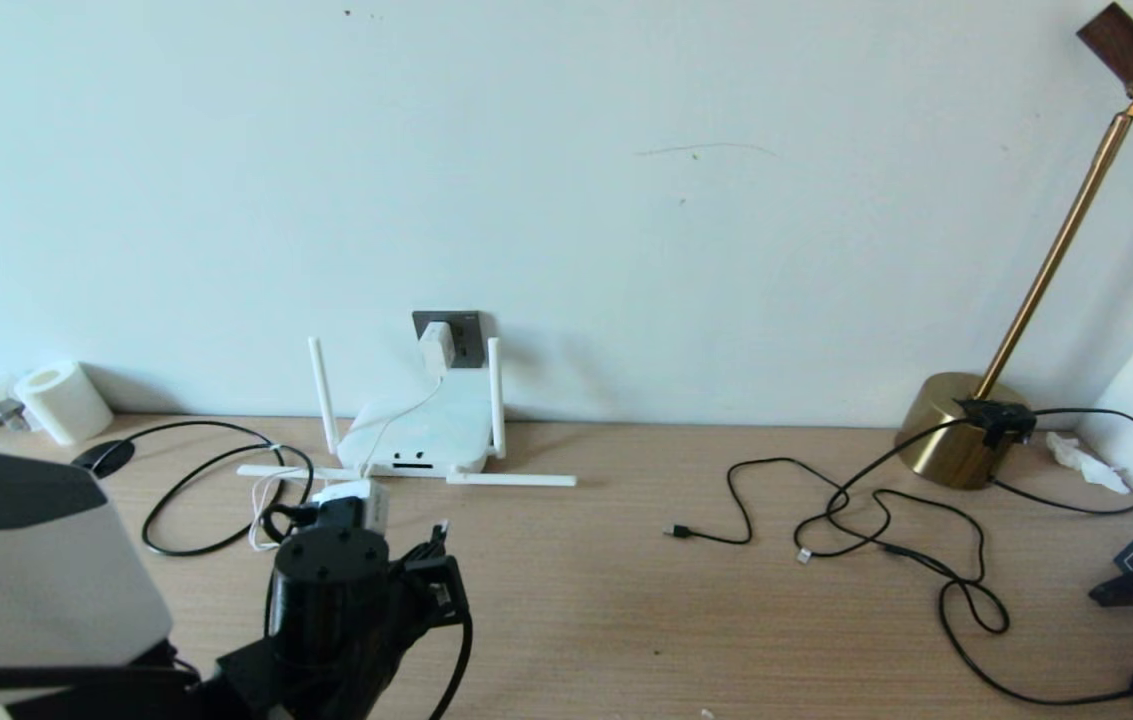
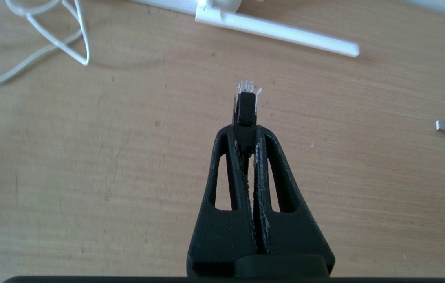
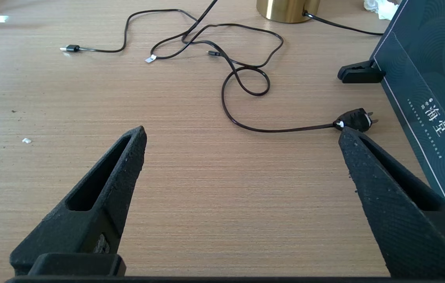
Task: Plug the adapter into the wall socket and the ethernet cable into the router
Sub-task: Align cable and router interface
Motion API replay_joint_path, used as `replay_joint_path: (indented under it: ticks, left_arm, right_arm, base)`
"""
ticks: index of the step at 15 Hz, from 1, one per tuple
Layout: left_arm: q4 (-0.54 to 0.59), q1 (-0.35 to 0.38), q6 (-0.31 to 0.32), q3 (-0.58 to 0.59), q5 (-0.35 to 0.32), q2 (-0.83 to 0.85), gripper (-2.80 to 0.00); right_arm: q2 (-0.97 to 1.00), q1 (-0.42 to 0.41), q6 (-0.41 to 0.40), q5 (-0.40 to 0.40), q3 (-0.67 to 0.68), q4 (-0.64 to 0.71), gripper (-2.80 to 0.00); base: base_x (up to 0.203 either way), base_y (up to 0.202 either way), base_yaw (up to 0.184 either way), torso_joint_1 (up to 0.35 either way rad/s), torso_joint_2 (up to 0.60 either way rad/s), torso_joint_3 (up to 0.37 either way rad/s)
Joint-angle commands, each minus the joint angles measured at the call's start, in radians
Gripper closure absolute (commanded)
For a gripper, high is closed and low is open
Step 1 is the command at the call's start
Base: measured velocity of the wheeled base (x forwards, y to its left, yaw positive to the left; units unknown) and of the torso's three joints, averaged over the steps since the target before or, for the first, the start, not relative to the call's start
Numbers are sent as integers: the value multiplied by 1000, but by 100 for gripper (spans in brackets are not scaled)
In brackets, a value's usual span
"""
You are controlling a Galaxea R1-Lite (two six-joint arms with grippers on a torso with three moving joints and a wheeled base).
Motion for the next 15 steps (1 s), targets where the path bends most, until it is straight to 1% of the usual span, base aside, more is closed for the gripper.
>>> replay_joint_path:
  ticks: [1,2,3,6,9,11,15]
  left_arm:
    - [-7,23,46,-14,-16,3,0]
    - [-7,38,65,-16,-63,9,0]
    - [-7,57,71,-26,-100,20,0]
    - [-7,165,76,-98,-138,92,0]
    - [-5,235,79,-137,-215,124,0]
    - [8,271,80,-139,-271,131,0]
    - [15,312,80,-161,-292,171,0]
  right_arm:
    - [1,0,0,0,1,1,-280]
    - [1,0,1,0,1,1,-280]
    - [1,0,1,0,1,1,-280]
    - [1,0,1,0,1,2,-280]
    - [1,0,0,0,1,1,-280]
    - [1,1,1,0,1,1,-280]
    - [1,0,1,0,1,2,-280]
  base:
    - [0,0,0,0,0,0]
    - [0,0,0,0,0,0]
    - [0,0,0,0,0,0]
    - [0,0,0,0,0,0]
    - [0,0,0,0,0,0]
    - [0,0,0,0,0,0]
    - [0,0,0,0,0,0]
